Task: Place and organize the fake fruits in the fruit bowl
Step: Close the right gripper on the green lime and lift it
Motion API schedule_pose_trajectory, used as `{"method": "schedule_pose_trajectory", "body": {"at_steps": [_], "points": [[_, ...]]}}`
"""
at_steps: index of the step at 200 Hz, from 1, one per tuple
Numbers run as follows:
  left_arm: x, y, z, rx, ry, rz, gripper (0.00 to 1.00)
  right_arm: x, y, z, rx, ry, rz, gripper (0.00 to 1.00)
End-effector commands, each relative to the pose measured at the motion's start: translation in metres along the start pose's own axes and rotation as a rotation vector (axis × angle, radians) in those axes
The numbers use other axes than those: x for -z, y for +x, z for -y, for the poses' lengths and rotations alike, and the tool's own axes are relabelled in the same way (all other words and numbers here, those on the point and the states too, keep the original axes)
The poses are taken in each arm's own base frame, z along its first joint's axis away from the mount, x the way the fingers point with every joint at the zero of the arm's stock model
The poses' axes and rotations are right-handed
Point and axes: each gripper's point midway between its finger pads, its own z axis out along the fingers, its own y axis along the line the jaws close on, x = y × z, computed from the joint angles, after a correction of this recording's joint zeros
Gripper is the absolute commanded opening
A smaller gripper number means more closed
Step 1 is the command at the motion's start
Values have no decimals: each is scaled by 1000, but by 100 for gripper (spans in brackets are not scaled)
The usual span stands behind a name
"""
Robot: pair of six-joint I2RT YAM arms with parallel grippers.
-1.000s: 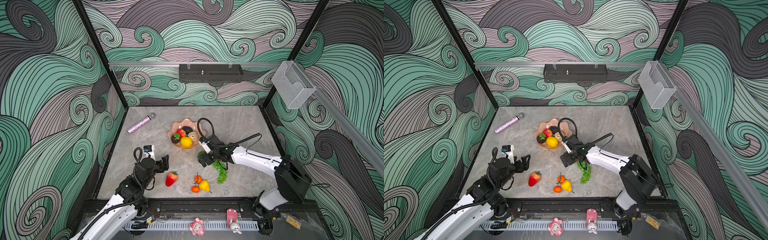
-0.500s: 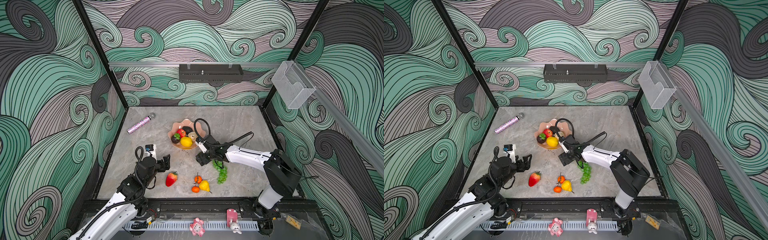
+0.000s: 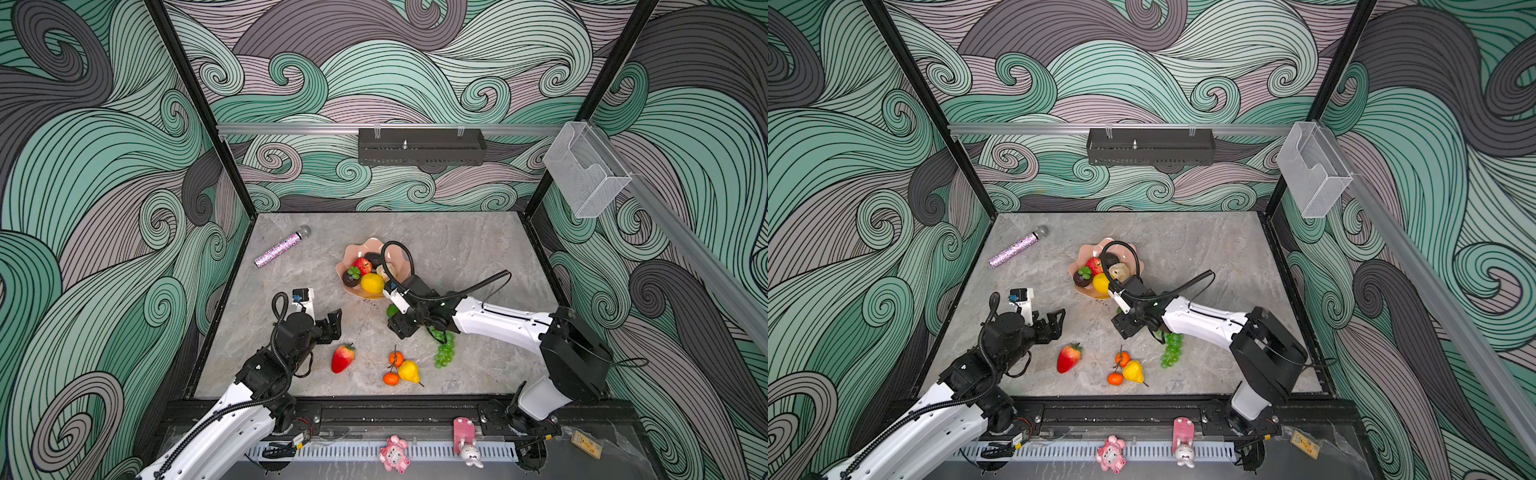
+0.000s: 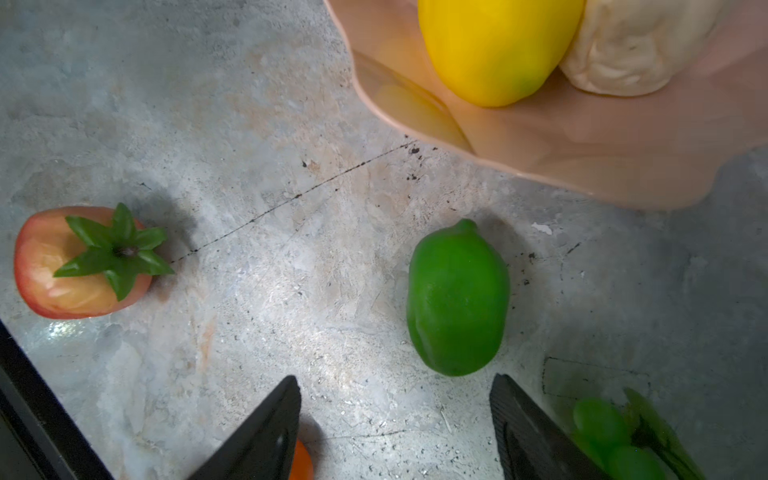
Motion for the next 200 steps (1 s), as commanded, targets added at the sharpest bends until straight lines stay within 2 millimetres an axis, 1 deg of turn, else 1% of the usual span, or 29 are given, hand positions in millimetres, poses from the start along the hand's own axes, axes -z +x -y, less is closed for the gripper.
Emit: {"method": "schedule_pose_trajectory", "body": {"at_steps": [1, 24, 58, 82, 118, 154, 172, 188, 200], "points": [[1, -9, 2, 1, 7, 21, 89, -7, -2, 10, 13, 51, -22, 75], [1, -8, 2, -1, 5, 18, 89, -16, -3, 17, -10, 85, -22, 77], [1, -8, 3, -2, 7, 16, 89, -30, -3, 20, -13, 93, -43, 75], [0, -8, 3, -3, 6, 16, 89, -35, -3, 22, -8, 103, -45, 70], [0, -9, 5, -6, 13, 14, 88, -40, -2, 25, -13, 119, -45, 61], [-1, -8, 6, -10, 13, 7, 88, -35, -1, 20, -25, 96, -35, 49], [-1, -8, 7, -15, 20, 3, 88, -28, 1, 15, -31, 69, -26, 47], [-1, -9, 12, -27, 44, 3, 88, -18, 3, 7, -51, 27, -13, 45], [-1, -10, 12, -19, 40, 0, 88, -10, 6, 1, -66, -3, -4, 44]]}}
